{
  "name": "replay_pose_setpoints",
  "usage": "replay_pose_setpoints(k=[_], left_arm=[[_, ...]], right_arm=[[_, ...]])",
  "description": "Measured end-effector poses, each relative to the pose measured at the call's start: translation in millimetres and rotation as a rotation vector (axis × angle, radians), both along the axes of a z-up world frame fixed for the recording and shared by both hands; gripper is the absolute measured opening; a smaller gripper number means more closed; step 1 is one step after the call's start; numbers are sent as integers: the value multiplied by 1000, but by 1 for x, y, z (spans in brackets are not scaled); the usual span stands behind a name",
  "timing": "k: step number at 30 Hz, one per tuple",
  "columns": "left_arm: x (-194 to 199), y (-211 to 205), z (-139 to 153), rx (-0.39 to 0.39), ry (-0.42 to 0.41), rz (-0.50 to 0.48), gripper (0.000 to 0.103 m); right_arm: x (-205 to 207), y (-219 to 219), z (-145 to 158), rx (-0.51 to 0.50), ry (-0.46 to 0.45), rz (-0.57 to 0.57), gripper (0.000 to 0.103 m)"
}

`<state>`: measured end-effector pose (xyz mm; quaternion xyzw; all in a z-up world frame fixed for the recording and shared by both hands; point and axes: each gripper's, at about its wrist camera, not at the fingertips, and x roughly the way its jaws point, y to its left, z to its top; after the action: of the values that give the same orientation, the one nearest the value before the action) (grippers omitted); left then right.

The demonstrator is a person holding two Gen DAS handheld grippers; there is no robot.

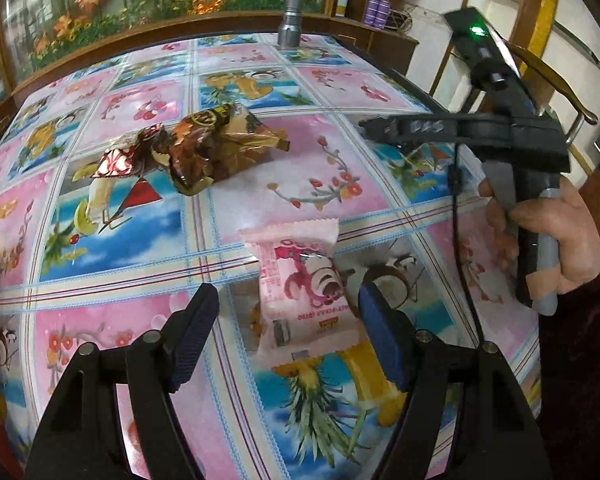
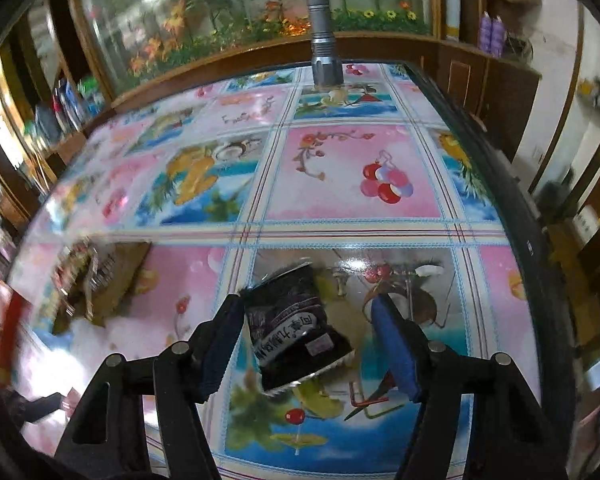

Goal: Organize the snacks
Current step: 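Grasp a pink candy with the left tool while the right tool grasps a dark wrapper, then carry both snacks to the box and release them from both tools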

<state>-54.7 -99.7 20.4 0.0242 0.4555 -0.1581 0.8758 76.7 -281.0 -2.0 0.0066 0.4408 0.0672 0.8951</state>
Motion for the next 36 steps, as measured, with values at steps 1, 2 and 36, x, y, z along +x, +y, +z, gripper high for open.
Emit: replay_pose_setpoints(k=[1, 2, 36], left_arm=[[-1, -1, 0, 4, -11, -9, 68], [-1, -2, 0, 11, -23, -15, 58], [-41, 94, 66, -70, -184, 113, 36]], right_arm=[[-1, 6, -1, -51, -7, 5, 63], [-2, 10, -2, -85, -16, 9, 57], [-18, -2, 27, 742, 9, 242, 22]])
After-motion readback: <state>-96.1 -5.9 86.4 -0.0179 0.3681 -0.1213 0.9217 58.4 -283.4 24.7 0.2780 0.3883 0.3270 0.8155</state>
